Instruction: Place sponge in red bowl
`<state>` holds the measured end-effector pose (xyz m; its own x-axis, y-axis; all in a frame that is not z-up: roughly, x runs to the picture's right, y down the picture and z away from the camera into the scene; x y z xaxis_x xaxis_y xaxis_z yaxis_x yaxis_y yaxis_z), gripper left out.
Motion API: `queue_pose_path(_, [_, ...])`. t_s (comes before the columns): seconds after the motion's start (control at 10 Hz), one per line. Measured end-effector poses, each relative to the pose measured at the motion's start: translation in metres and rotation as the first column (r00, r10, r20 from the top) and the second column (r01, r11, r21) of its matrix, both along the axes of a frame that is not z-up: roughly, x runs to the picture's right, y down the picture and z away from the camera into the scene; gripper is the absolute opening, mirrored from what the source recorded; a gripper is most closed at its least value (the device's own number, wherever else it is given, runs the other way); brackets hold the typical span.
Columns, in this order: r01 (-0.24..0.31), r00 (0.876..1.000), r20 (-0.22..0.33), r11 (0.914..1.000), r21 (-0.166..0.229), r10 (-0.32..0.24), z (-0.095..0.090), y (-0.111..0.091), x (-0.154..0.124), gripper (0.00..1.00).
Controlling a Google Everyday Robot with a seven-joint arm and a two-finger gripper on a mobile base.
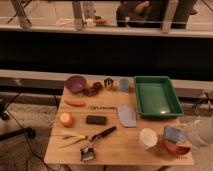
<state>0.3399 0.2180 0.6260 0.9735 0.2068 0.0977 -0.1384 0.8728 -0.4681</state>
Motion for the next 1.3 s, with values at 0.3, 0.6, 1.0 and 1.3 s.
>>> queue_pose_path(0.3, [-0.03,0.999,-0.02,0.9994,0.018,0.031,0.004,-0.006,0.005,0.35])
queue_pose_path(0.6, [-0.057,0.997,-0.055,0.9975,0.042,0.06,0.011,-0.018,0.011,0.12])
queue_pose_path(1.0, [-0.083,0.992,-0.092,0.9956,0.044,0.087,0.023,-0.023,0.023,0.0])
queue_pose_path(1.3, [-0.096,0.989,-0.114,0.9949,0.031,0.099,0.026,-0.013,0.031,0.0])
